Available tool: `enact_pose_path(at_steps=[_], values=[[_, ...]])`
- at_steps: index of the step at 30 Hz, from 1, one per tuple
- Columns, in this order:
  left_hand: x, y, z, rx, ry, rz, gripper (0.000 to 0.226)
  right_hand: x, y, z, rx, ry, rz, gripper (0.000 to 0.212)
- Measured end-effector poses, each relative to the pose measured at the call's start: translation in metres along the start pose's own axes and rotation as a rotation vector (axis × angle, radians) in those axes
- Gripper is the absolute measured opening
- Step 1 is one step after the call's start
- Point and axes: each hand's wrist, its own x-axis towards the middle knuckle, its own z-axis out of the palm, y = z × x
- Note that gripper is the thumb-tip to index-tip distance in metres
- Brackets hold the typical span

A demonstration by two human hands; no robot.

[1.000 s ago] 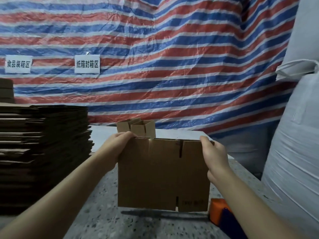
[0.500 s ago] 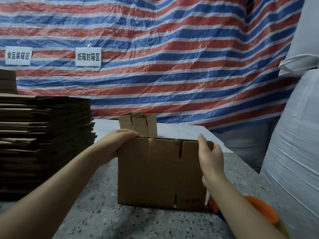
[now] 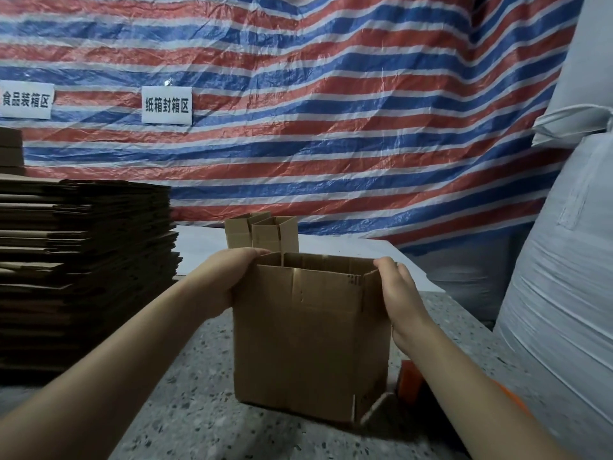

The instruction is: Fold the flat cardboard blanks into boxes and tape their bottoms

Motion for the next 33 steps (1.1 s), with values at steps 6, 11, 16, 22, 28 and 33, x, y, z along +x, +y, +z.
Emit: enact_pose_path(at_steps=[6,11,16,22,28,33], values=[[-0.013,-0.011,0.02,0.054,-0.03,0.06,0.039,-0.003,0.001,-0.009,0.105,-0.265,-0.029,0.044],[-0.01,-0.021,0.017,-0.123,-0.094,0.155,0.042,0.0,0.008,-0.017,0.214,-0.302,-0.032,0.042],[-0.012,-0.028,0.023,-0.294,-0.147,0.027,0.055,0.004,0.008,-0.015,0.216,-0.312,-0.009,0.042],[-0.01,-0.032,0.025,-0.373,-0.091,0.036,0.015,0.0,0.016,-0.012,0.282,-0.266,-0.039,0.049],[-0.009,-0.046,0.028,-0.323,-0.101,0.126,0.033,-0.004,0.026,-0.01,0.394,-0.268,-0.1,0.059],[-0.004,-0.05,0.022,-0.356,-0.181,0.164,0.024,-0.004,0.031,-0.008,0.424,-0.264,-0.111,0.059]])
